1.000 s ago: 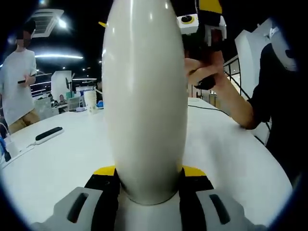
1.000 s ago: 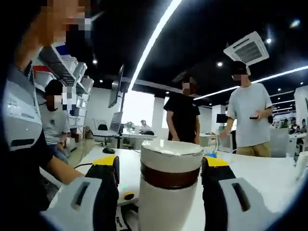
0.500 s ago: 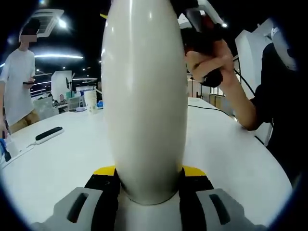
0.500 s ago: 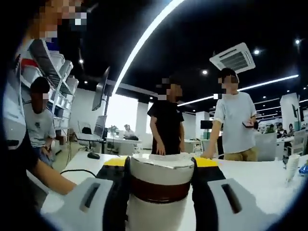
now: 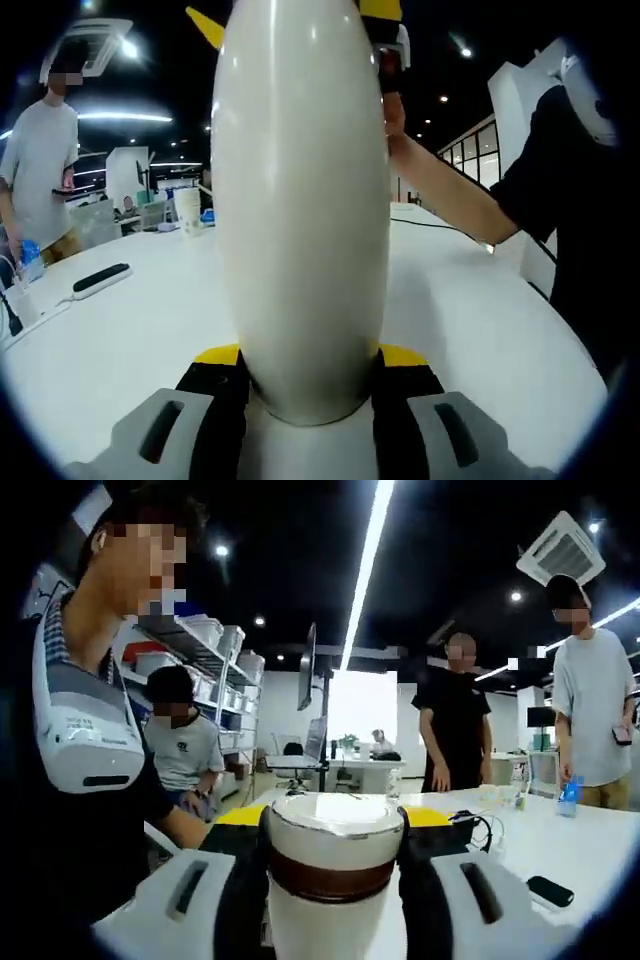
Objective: Grasp the water cup twist off the cup lid place the cup lid on the table
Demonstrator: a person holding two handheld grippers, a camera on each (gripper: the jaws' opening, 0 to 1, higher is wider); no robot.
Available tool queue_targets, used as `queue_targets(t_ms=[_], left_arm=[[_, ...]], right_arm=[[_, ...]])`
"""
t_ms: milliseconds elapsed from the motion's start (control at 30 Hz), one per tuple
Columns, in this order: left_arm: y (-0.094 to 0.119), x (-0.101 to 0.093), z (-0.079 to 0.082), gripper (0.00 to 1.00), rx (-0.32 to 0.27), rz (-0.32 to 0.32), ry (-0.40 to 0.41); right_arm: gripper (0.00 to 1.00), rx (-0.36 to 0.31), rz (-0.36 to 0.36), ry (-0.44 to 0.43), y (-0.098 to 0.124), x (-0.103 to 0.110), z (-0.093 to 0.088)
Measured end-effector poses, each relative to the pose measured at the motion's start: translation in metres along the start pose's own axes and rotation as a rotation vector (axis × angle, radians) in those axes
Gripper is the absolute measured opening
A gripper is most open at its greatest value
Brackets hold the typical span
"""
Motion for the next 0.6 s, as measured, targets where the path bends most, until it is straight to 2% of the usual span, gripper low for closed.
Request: queue_targets(t_ms=[100, 233, 333, 400, 500, 567, 600], left_arm=[[0.000, 0.000, 0.000, 0.50, 0.000, -0.001, 0.000], [0.000, 0.000, 0.000, 0.50, 0.000, -0.002, -0.001], [0.000, 0.000, 0.000, 0.50, 0.001, -0.003, -0.002], [-0.001, 0.000, 0.000, 0.50, 0.001, -0.003, -0.002], [-0.001, 0.000, 0.000, 0.50, 0.001, -0.003, -0.002], [-0.001, 0.000, 0.000, 0.50, 0.001, -0.002, -0.002], [-0.001, -0.001, 0.000, 0.50, 0.001, -0.002, -0.003]], right_arm=[[0.52, -0.011, -0.002, 0.001, 0.001, 0.002, 0.000], [0.55, -0.025, -0.111, 0.000, 0.006, -0.001, -0.001], [0.67, -0.055, -0.240, -0.049, 0.011, -0.001, -0.004], [0.71, -0.046, -0.317, -0.002, 0.014, 0.003, -0.005], [0.73, -0.015, -0.534, 0.072, 0.021, 0.006, -0.004], [0.68, -0.086, -0.654, 0.074, 0.025, 0.008, 0.003], [0.66, -0.120, -0.690, 0.059, 0.026, 0.010, 0.007]])
Point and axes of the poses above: the point that each gripper's makers call its tool centre point, and the gripper's own axes: y roughly backward along the fingers, x roughly to its left, z roughly out of its top, the point moved 2 cm from there along y, roughly backward along the fingers, and after that the axes turned 6 degrees about x, right-handed, at the moved point
